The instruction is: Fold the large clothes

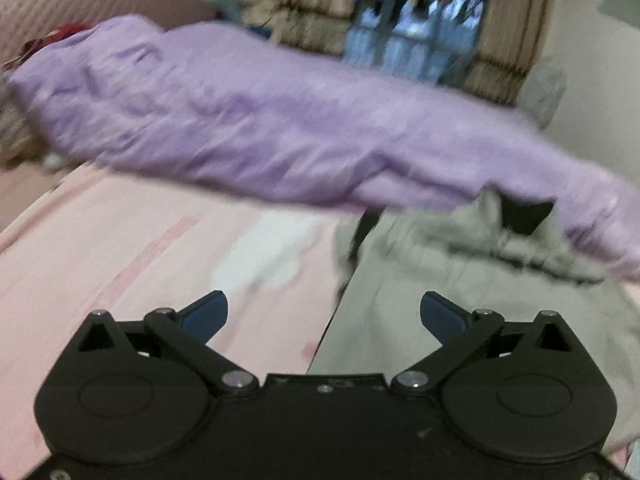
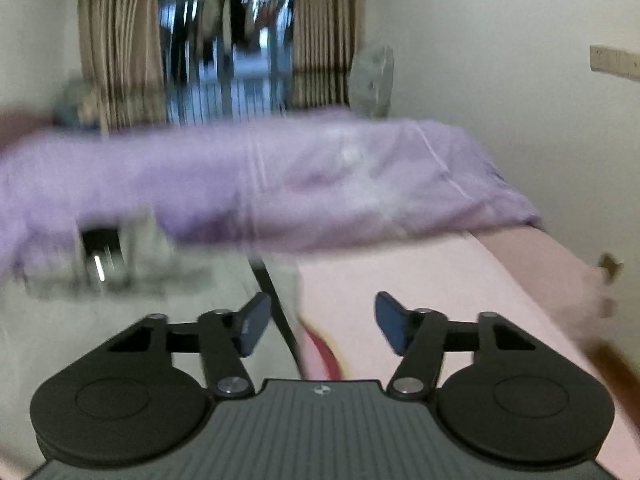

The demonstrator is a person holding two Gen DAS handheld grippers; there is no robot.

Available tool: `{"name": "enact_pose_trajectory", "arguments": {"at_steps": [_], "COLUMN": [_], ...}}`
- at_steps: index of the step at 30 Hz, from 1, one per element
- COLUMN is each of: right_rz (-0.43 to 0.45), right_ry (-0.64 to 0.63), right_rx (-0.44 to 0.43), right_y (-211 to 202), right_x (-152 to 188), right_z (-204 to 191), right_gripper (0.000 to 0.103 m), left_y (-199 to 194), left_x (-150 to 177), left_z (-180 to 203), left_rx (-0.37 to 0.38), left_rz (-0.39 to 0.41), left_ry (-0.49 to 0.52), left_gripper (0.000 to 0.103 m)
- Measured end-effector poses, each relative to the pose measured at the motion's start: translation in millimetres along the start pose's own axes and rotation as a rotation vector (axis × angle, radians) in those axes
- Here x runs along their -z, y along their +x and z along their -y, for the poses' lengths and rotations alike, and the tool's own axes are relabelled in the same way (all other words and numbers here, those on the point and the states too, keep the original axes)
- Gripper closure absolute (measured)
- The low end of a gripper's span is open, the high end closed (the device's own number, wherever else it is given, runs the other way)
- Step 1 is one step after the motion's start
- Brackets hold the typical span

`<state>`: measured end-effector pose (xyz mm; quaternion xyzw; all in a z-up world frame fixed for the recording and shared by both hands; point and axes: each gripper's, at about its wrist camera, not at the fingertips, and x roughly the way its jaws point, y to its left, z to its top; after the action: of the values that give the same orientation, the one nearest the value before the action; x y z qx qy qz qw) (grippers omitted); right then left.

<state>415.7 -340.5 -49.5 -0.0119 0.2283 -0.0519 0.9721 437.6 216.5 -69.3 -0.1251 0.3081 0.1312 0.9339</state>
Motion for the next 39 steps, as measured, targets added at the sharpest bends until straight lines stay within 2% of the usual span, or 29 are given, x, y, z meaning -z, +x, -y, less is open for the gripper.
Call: {"name": "enact_pose_trajectory", "arguments": {"at_steps": [3, 5, 7, 10, 12, 13, 15, 22, 23, 24, 25, 27, 29, 31, 33, 36, 39], "right_rz": [-0.047, -0.099, -0.151, -0.220, -0.237, -0.227, -0.232, -0.222, -0.220, -0.216, -0.214, -0.211, -0.204, -0.190, -0.158, -0.056, 0.003], "right_ry": [-0.002, 0.065, 0.148, 0.180, 0.164, 0.153, 0.159, 0.193, 0.195, 0.191, 0.186, 0.175, 0.168, 0.219, 0.248, 0.225, 0.178], "right_rx": [-0.044, -0.085, -0.152, -0.194, -0.185, -0.183, -0.198, -0.242, -0.246, -0.248, -0.246, -0.235, -0.212, -0.223, -0.230, -0.224, -0.209], "right_y": [-20, -20, -13, 3, 9, 9, 10, 24, 26, 29, 31, 33, 32, 27, 12, -32, -79], "right_x": [38, 62, 84, 99, 104, 103, 100, 97, 96, 95, 94, 92, 91, 90, 86, 73, 65], "right_z": [6, 13, 18, 14, 8, 6, 3, -1, -2, -4, -6, -9, -10, -2, 3, -7, -24], "right_gripper": [0.038, 0.037, 0.037, 0.037, 0.035, 0.035, 0.034, 0.031, 0.032, 0.032, 0.035, 0.047, 0.085, 0.089, 0.093, 0.094, 0.095], "left_y": [-6, 0, 3, 19, 31, 33, 33, 49, 50, 48, 46, 46, 45, 36, 17, -20, -58], "left_x": [23, 38, 52, 68, 78, 85, 90, 94, 95, 94, 92, 85, 80, 79, 75, 63, 49], "left_z": [-9, -14, -12, -5, -4, -6, 2, 20, 20, 19, 18, 18, 20, 21, 23, 27, 12], "left_rx": [0.018, 0.034, 0.041, 0.019, 0.052, 0.064, 0.049, 0.086, 0.100, 0.113, 0.147, 0.150, 0.147, 0.137, 0.124, 0.054, 0.056], "left_rz": [-0.051, -0.120, -0.152, -0.222, -0.280, -0.288, -0.250, -0.184, -0.163, -0.131, -0.121, -0.133, -0.139, -0.114, -0.048, 0.054, 0.095], "left_ry": [-0.020, -0.030, -0.009, 0.014, -0.015, -0.027, 0.017, 0.128, 0.132, 0.140, 0.132, 0.102, 0.107, 0.110, 0.117, 0.158, 0.139], "left_gripper": [0.000, 0.000, 0.000, 0.000, 0.000, 0.000, 0.000, 0.000, 0.013, 0.052, 0.066, 0.084, 0.088, 0.091, 0.090, 0.092, 0.093]}}
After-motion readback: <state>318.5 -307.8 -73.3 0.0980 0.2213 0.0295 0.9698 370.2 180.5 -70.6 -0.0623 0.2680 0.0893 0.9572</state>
